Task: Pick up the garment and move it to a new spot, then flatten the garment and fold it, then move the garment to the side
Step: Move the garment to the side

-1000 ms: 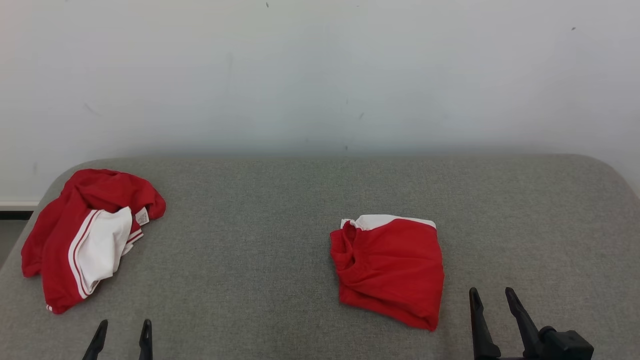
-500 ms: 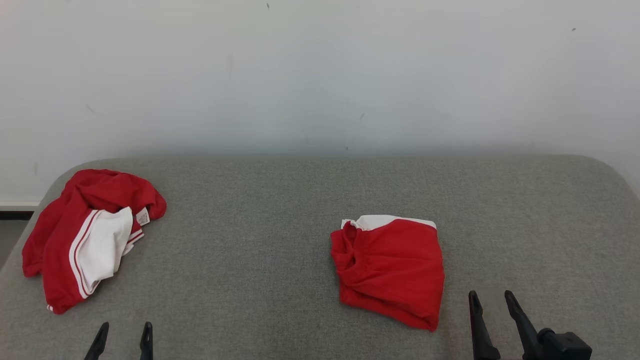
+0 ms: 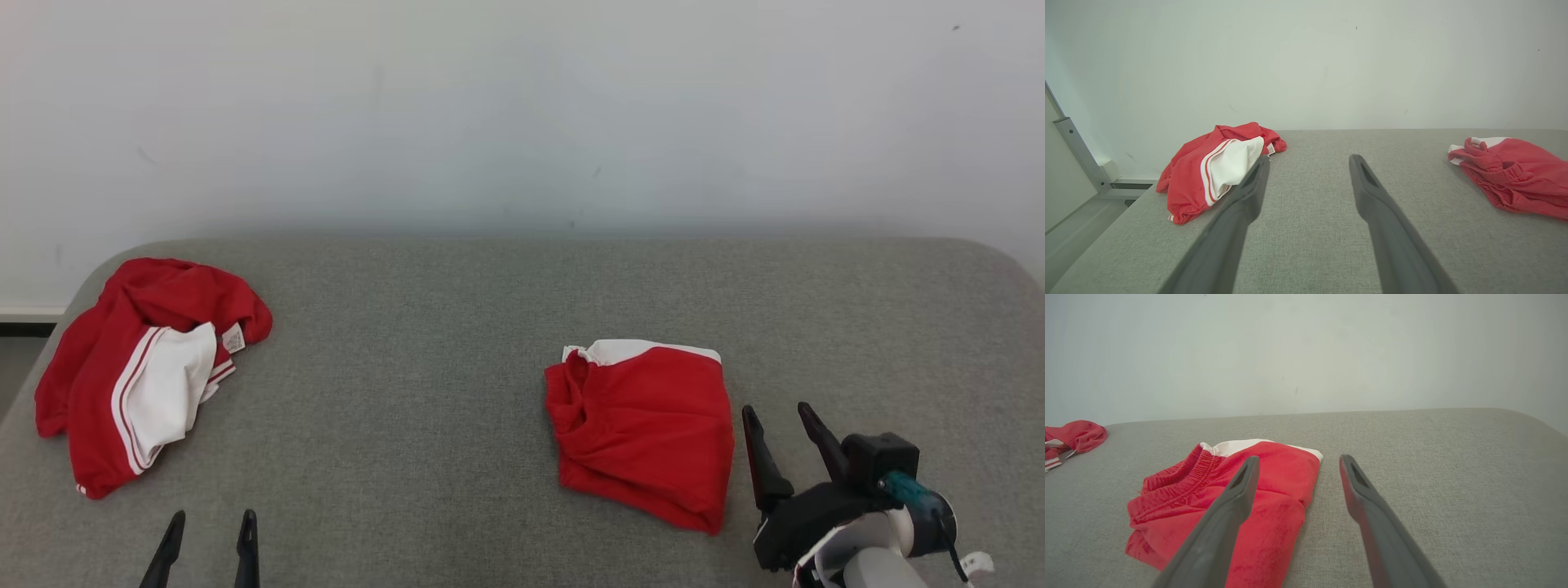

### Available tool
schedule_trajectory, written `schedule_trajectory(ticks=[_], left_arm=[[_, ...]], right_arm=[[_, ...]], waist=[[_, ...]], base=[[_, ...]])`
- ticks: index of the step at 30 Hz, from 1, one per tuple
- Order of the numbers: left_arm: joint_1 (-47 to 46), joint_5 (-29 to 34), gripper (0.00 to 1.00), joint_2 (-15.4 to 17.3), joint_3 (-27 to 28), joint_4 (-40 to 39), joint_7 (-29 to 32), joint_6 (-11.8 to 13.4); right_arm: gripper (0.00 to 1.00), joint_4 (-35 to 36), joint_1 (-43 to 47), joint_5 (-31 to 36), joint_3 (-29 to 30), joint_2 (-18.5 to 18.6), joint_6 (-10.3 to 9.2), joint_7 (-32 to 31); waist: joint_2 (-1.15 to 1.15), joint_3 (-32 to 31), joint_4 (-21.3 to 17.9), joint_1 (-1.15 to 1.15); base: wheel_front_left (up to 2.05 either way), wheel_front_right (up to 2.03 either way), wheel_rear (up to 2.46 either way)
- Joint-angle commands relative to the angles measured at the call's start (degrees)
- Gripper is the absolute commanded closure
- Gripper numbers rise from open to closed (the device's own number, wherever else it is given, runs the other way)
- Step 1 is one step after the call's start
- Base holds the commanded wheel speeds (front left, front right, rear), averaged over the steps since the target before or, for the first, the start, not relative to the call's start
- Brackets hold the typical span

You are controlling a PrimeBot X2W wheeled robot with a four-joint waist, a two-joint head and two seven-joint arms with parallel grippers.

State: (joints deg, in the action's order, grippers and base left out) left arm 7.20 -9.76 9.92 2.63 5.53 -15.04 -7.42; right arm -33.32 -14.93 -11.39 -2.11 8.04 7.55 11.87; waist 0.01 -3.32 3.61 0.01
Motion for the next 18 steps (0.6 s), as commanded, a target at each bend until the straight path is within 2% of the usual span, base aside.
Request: schedule_trajectory(ticks=[1, 9, 17, 18], left_arm=[[-0.8, 0.5, 0.0, -0.2, -0.2, 0.2, -0.2, 0.0], [-3.1, 0.8, 0.0, -0.7, -2.4, 1.1, -0.2, 0.0], [-5.5, 0.9, 0.0, -1.1, -2.9, 1.7, -0.2, 0.0], [-5.7, 1.0, 0.0, -1.2, -2.8, 1.8, -0.2, 0.0]], right_arm=[[0.0, -2.6, -2.1, -0.6, -0.4, 0.4, -0.14, -0.6], [0.0, -17.6, -10.9, -2.9, -1.6, 1.8, -0.14, -3.5], [0.0, -29.4, -17.2, -5.0, -4.1, 0.5, -0.14, -5.1], [0.16, -30.3, -17.6, -5.3, -4.4, 0.4, -0.14, -5.3]], waist=[[-0.01, 0.8, 0.8, -0.01], [-0.01, 3.1, 2.8, -0.01], [-0.01, 6.3, 3.6, -0.01], [-0.01, 6.4, 3.5, -0.01]], base=[[0.0, 0.0, 0.0], [0.0, 0.0, 0.0], [0.0, 0.0, 0.0], [0.0, 0.0, 0.0]])
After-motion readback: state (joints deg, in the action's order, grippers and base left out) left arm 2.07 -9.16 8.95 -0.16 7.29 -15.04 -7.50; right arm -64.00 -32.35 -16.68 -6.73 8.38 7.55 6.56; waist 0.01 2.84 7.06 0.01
